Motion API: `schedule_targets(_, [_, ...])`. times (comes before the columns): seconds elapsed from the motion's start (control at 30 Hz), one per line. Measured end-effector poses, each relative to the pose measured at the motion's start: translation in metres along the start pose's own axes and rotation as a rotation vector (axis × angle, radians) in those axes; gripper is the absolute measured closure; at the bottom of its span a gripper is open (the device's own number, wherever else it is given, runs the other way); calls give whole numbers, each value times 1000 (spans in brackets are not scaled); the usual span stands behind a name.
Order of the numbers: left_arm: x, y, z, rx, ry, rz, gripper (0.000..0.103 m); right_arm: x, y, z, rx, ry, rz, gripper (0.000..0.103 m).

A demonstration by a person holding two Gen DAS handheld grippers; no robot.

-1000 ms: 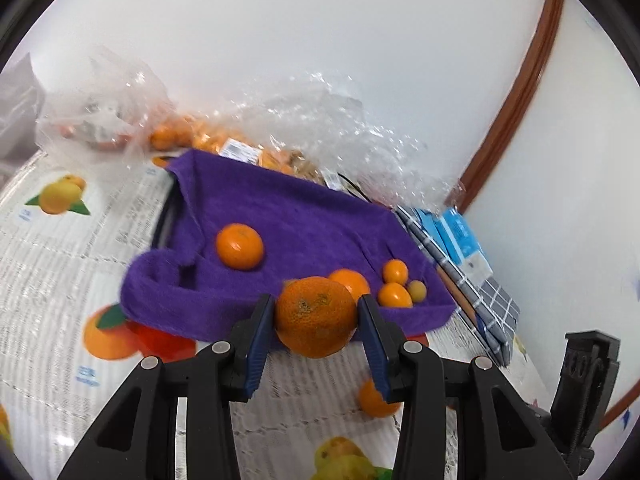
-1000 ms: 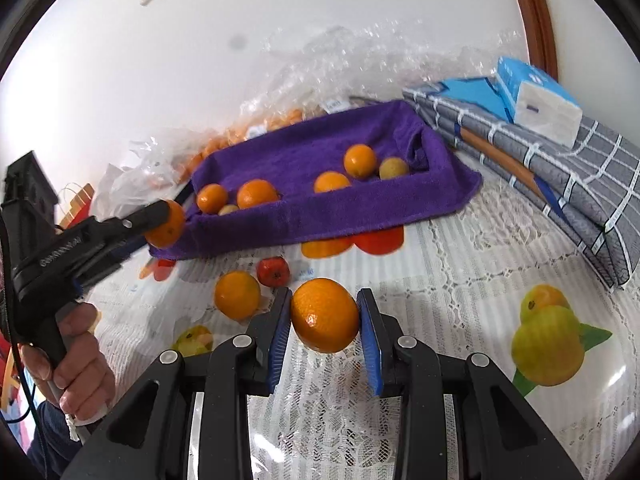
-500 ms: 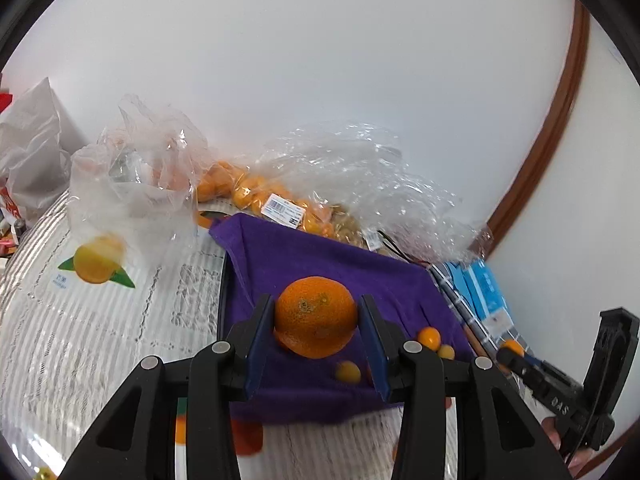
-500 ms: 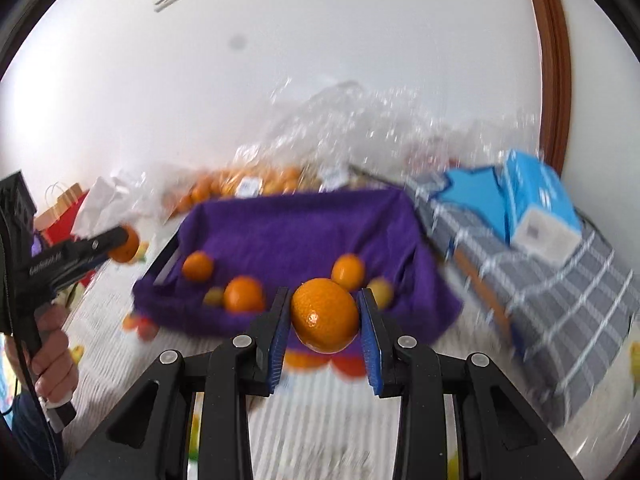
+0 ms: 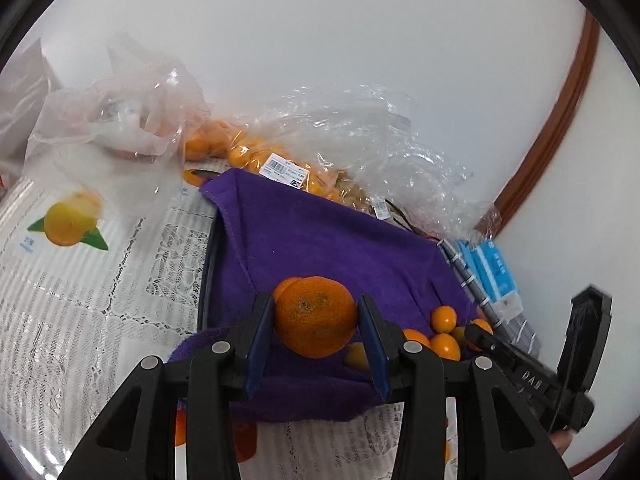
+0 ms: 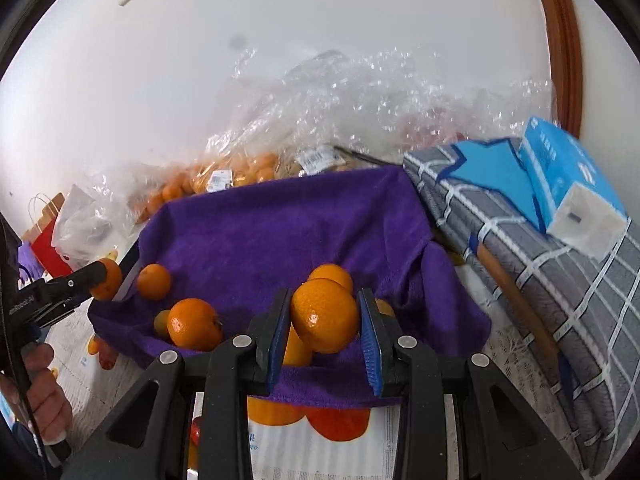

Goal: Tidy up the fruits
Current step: 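Carry the left gripper's orange onto the towel while the right gripper carries its orange there, then open the left gripper on the towel while the right gripper releases its orange there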

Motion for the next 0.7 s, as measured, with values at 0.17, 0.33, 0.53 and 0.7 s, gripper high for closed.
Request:
schedule_targets(0.17, [-3, -11, -9, 43, -17, 18, 63, -2, -8, -3, 6, -16, -26, 70])
schedule_targets(0.33, [-8, -17, -15, 52, -67, 60, 63, 4, 0, -2, -40, 15, -56, 64])
schedule_targets(0.53, [-4, -18, -15, 56, -70, 82, 63, 5, 10, 3, -91, 46, -96, 51])
schedule_targets(0.7, [-6, -19, -16, 63, -72, 75, 54, 13, 22, 5, -144, 85, -92, 51])
Point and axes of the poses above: each gripper's, at about its wrist camera, not at the fingertips, and y roughly against the way its jaws point, x to its left, z to its top, the point moved 8 cm from there along -y, roughly the way its jaws point, and after that the axes turned 2 degrees about -x, right-handed, at the moved point
